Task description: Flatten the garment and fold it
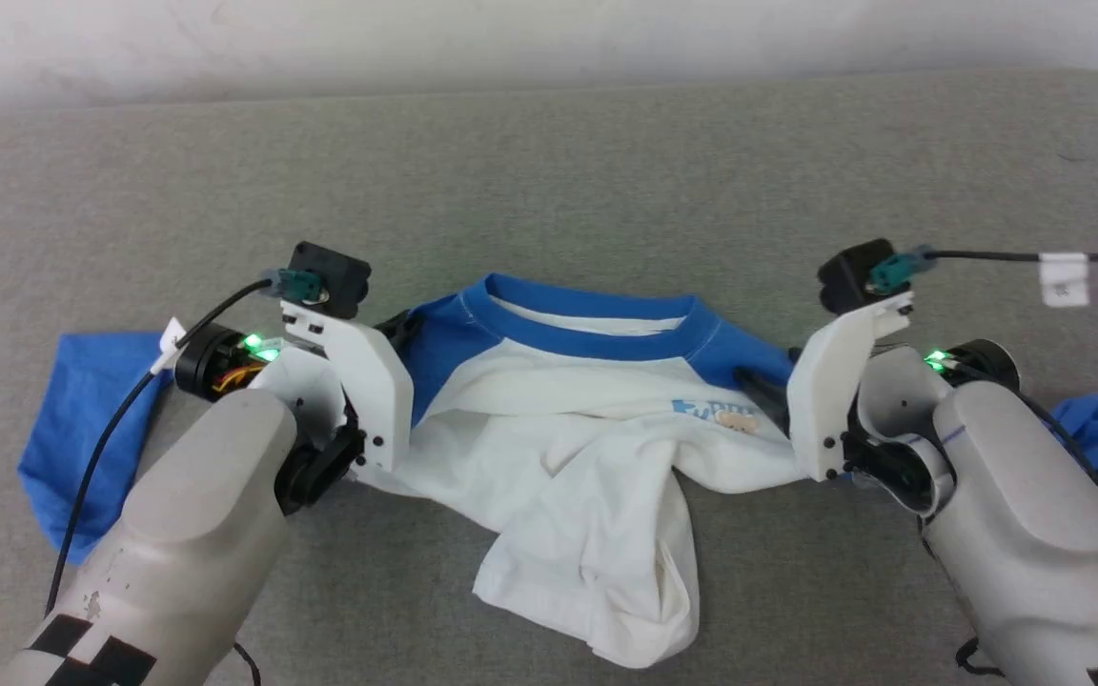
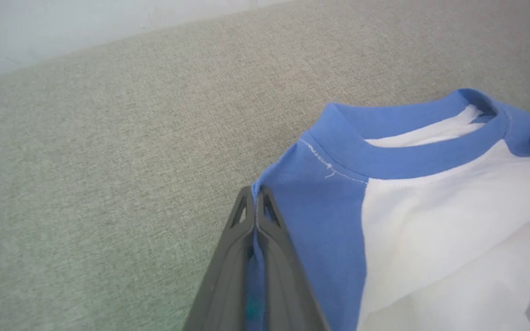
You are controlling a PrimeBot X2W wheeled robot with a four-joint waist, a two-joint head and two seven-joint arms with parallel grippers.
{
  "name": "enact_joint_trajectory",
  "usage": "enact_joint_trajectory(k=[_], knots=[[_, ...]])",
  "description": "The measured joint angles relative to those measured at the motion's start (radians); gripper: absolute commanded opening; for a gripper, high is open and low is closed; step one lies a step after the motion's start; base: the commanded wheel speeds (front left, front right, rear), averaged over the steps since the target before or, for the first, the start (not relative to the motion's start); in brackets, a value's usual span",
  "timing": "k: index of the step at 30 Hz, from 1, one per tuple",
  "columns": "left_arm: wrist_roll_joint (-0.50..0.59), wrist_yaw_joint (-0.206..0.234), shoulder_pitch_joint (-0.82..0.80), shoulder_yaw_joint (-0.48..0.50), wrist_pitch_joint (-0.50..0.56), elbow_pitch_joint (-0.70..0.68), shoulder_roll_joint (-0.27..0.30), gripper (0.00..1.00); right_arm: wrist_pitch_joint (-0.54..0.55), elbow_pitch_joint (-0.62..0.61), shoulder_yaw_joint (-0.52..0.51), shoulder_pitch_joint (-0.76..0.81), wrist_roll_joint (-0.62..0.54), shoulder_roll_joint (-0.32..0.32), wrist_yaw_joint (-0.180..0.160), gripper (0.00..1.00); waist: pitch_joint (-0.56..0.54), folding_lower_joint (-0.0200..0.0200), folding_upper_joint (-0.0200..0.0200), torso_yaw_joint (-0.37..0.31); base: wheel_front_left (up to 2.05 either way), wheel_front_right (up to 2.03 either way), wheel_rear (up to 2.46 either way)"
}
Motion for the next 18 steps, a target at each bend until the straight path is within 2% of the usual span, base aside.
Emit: enact_joint_trajectory(k=[8,9,10,11,14,18], knots=[[0.003,-0.003,-0.016,-0.005,-0.032,-0.025,-0.007,0.0,0.154,0.178,0.094,-0.126,0.062,-0.012,0.0,1.0,0.017,-0.0002,0.0,0.044,0.0,0.0,0.0],[0.003,-0.004,-0.016,-0.006,-0.033,-0.027,-0.008,0.0,0.18,0.193,0.1,-0.141,0.067,-0.011,0.0,0.68,0.019,-0.0003,0.0,0.047,0.0,0.0,0.0],[0.003,-0.004,-0.016,-0.007,-0.034,-0.028,-0.009,0.0,0.21,0.209,0.104,-0.156,0.076,-0.01,0.0,0.27,0.02,-0.0003,0.0,0.05,0.0,0.0,0.0],[0.002,-0.005,-0.016,-0.008,-0.036,-0.029,-0.01,0.0,0.233,0.22,0.107,-0.17,0.085,-0.009,0.0,0.0,0.021,-0.0003,0.0,0.053,0.0,0.0,0.0],[-0.006,-0.016,-0.016,-0.012,-0.032,-0.03,-0.013,0.0,0.284,0.239,0.11,-0.186,0.121,-0.009,0.0,0.0,0.02,-0.0002,0.0,0.058,0.0,0.0,0.0],[-0.012,-0.023,-0.016,-0.012,-0.044,-0.034,-0.009,0.0,0.265,0.213,0.122,-0.18,0.165,-0.017,-0.003,0.0,0.007,-0.0001,0.0,0.058,0.0,0.0,0.0]])
